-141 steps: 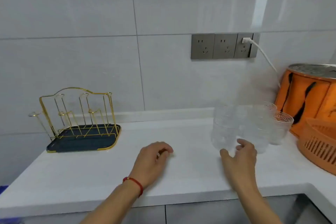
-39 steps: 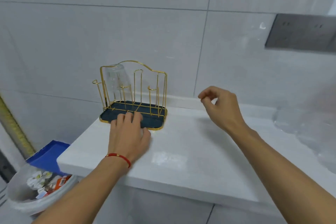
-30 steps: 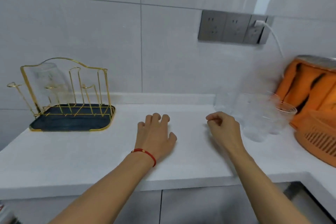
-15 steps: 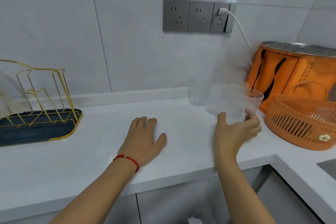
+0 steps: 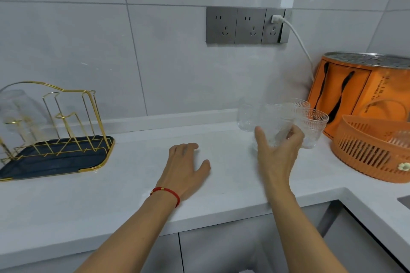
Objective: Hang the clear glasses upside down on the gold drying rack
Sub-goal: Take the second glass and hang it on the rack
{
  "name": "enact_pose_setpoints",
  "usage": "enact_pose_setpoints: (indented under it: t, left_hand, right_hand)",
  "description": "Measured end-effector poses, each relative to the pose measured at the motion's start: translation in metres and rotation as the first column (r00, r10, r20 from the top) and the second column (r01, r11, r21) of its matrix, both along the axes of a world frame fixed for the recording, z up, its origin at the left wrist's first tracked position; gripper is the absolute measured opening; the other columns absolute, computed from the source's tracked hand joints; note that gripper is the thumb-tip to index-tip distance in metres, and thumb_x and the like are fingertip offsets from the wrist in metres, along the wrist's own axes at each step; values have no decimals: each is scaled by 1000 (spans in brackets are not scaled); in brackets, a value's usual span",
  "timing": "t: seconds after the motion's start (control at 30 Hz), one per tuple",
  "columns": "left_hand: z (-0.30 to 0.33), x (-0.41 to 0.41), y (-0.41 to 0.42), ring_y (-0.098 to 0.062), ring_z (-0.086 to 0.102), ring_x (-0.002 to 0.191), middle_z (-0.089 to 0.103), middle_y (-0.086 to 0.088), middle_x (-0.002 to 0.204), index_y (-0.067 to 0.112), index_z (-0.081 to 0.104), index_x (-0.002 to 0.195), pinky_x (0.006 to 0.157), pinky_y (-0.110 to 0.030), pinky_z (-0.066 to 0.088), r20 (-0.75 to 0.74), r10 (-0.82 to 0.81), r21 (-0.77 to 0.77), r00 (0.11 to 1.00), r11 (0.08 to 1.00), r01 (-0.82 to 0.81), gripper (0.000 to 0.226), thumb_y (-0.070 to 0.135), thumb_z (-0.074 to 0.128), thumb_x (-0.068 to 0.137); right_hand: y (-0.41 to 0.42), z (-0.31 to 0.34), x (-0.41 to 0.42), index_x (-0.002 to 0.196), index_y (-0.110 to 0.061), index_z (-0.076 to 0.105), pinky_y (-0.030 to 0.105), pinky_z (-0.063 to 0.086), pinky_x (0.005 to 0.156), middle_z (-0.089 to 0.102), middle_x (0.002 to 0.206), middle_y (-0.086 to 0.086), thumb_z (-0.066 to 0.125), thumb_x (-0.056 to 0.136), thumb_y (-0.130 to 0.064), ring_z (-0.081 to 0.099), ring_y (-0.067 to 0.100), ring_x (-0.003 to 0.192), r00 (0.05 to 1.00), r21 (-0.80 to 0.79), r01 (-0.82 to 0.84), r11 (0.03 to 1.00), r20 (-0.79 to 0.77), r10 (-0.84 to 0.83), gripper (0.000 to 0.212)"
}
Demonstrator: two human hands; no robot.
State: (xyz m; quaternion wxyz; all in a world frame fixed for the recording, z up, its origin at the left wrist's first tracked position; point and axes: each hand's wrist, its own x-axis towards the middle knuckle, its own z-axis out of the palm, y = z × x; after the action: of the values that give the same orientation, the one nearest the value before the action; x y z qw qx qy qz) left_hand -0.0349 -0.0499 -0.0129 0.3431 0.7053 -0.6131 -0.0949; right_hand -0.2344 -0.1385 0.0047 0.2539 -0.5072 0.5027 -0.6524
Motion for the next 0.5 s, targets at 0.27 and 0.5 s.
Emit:
enact_pose_setpoints:
  t: [0.27, 0.5]
  left_hand:
    - [46, 18, 44, 4, 69, 93, 64, 5, 123, 28, 50, 141, 85, -32, 59, -671, -117, -171, 732, 985, 0, 80, 66, 67, 73]
    - [48, 82, 89, -32, 70, 110, 66, -22, 128, 14, 61, 134, 78, -43, 62, -828, -59, -190, 558, 965, -180, 77, 53, 81, 71]
  right_hand:
    - [76, 17, 60, 130, -37, 54, 18, 50, 90, 54, 127, -10, 92, 66, -40, 54, 4, 118, 705, 28, -661, 750, -321, 633, 74]
    - [99, 42, 123, 135, -52, 40, 39, 54, 100, 67, 119, -11, 37, 95, -71, 75, 17, 101, 466, 379, -795, 474, -119, 877, 44]
